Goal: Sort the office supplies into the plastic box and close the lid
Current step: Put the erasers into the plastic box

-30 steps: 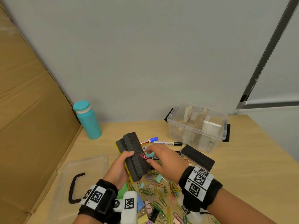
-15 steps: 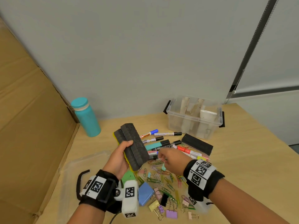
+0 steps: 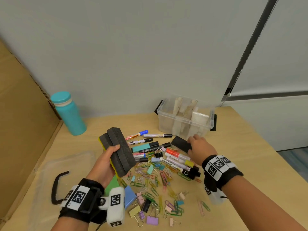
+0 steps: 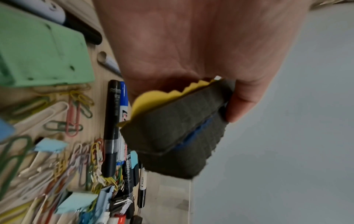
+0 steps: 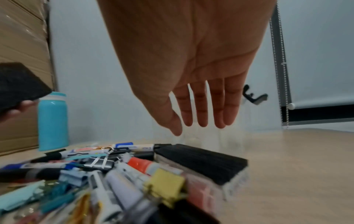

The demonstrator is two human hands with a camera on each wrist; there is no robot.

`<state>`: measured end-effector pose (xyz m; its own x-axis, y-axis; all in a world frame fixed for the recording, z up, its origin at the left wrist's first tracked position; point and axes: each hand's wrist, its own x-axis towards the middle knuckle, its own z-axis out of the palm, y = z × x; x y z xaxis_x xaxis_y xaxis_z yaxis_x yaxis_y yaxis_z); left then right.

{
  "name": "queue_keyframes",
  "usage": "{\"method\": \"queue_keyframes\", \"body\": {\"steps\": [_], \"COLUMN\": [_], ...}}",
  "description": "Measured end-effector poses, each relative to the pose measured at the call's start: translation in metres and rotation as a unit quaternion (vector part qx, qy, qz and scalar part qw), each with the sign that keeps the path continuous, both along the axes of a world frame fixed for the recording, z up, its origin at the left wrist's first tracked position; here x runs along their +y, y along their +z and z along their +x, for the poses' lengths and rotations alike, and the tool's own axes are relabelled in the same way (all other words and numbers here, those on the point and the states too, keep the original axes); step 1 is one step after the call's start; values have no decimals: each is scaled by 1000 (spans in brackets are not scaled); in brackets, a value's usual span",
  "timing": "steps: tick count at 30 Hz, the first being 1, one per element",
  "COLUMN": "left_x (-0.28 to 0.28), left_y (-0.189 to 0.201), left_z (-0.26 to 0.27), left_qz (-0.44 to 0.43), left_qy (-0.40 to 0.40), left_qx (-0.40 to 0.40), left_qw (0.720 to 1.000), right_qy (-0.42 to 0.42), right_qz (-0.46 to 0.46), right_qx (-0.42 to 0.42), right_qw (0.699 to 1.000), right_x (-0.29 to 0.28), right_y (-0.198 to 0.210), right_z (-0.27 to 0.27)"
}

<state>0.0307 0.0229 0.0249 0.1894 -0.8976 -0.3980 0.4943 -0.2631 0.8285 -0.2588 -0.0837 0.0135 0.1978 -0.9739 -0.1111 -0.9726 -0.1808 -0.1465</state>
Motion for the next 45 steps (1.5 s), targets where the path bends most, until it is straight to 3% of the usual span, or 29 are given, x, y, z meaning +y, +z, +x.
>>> {"method": "queue_keyframes", "body": {"steps": [3, 9, 14, 19, 25, 30, 34, 36, 39, 42, 45], "left_x": [-6, -16, -21, -22, -28, -31, -32, -34, -35, -36, -36], "left_y": [-5, -14, -17, -17, -20, -22, -25, -25, -24, -22, -22], "left_z": [-13, -35, -42, -44, -44, -41, -36, -35, -34, -34, -31], "left_qz": [12, 41, 35, 16, 13, 9, 1, -6, -21, -30, -30], "left_qy": [15, 17, 32, 26, 18, 11, 17, 20, 19, 16, 13], "left_qx": [-8, -50, -75, -110, -113, -108, -91, -83, -82, -77, -68], "left_qw": [1000, 998, 996, 993, 993, 994, 996, 996, 996, 996, 997], "right_qy": [-6, 71, 87, 136, 218, 179, 141, 109, 68, 53, 33], "right_qz": [57, 157, 122, -8, -192, -223, -334, -317, -211, -125, -62], "right_qx": [15, 9, -22, -25, -90, -214, -208, -151, -66, 0, 3], "right_qw": [998, 985, 988, 990, 953, 934, 909, 930, 973, 991, 998], "right_x": [-12, -22, -27, -21, -2, -13, -44, -64, -88, -98, -113], "right_y": [-14, -39, -41, -24, 13, 71, 109, 111, 105, 104, 101], "right_z": [-22, -36, -42, -44, -35, -29, -21, -13, 2, 17, 28]}}
